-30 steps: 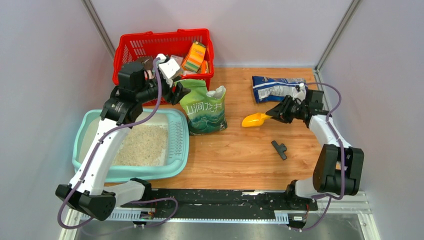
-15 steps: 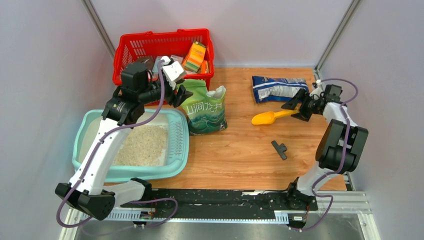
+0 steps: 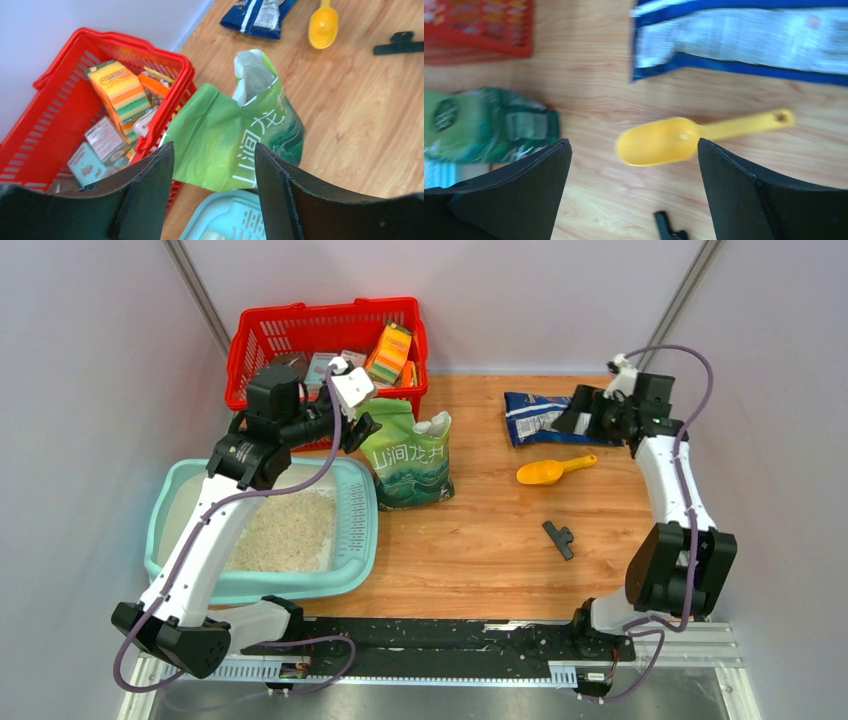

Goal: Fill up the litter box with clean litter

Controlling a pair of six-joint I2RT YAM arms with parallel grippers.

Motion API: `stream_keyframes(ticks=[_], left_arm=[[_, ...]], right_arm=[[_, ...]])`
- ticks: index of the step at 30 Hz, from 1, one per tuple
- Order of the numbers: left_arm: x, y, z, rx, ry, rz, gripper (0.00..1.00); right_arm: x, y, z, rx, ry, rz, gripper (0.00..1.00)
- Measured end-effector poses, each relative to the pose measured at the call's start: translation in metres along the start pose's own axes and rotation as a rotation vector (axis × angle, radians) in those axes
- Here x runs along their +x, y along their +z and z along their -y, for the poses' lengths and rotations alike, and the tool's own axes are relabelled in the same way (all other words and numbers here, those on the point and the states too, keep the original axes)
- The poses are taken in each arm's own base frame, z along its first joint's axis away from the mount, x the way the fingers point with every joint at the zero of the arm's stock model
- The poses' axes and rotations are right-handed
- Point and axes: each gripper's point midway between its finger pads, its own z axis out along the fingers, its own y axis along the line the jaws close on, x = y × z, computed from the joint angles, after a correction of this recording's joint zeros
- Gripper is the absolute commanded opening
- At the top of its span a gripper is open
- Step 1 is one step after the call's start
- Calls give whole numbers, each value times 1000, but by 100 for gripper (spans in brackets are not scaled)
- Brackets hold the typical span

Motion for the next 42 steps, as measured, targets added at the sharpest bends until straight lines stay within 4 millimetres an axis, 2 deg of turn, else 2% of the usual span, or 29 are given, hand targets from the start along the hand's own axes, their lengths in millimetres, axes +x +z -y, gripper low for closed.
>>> stream_keyframes(ticks=[1, 4, 5, 8, 11, 14, 16, 19, 23, 26, 29, 31, 32, 35, 37, 39, 42], left_arm=[[3, -1, -3, -15, 19, -13, 68], [12, -1, -13, -55, 63, -57, 69], [14, -1, -15, -66, 75, -70, 70], [28, 3, -23, -79, 96, -122, 71], [46, 12, -27, -65, 78, -177, 71], [59, 20, -39, -59, 44, -221, 71], [62, 26, -48, -49, 28, -237, 71], [55, 39, -62, -19, 25, -236, 69], [47, 59, -67, 88, 35, -241, 59], [55, 68, -59, 195, 20, -277, 54], [74, 69, -43, 290, -18, -334, 48], [87, 67, -32, 334, -43, -371, 39], [92, 66, -28, 349, -53, -383, 30], [102, 64, -21, 366, -66, -402, 17], [106, 62, -17, 377, -67, -404, 6], [104, 60, -14, 378, -59, -389, 1], [95, 53, -5, 378, -44, -360, 0]], right_arm=[[-1, -1, -22, -36, -37, 4, 100], [4, -2, -105, -197, -146, -8, 100], [10, -3, -136, -261, -176, -23, 100], [28, -9, -203, -397, -203, -71, 100], [38, -16, -247, -487, -200, -107, 100], [30, -14, -272, -525, -188, -110, 100], [25, -6, -282, -538, -169, -110, 99], [27, 9, -288, -524, -136, -134, 96], [39, 33, -289, -484, -100, -182, 91], [50, 45, -289, -466, -97, -211, 88], [55, 50, -291, -454, -97, -221, 80], [57, 52, -291, -444, -97, -221, 78], [57, 52, -291, -440, -96, -220, 78], [58, 54, -290, -432, -95, -220, 74], [58, 54, -289, -426, -95, -221, 68], [58, 55, -288, -420, -104, -220, 64], [61, 56, -282, -397, -117, -224, 55]])
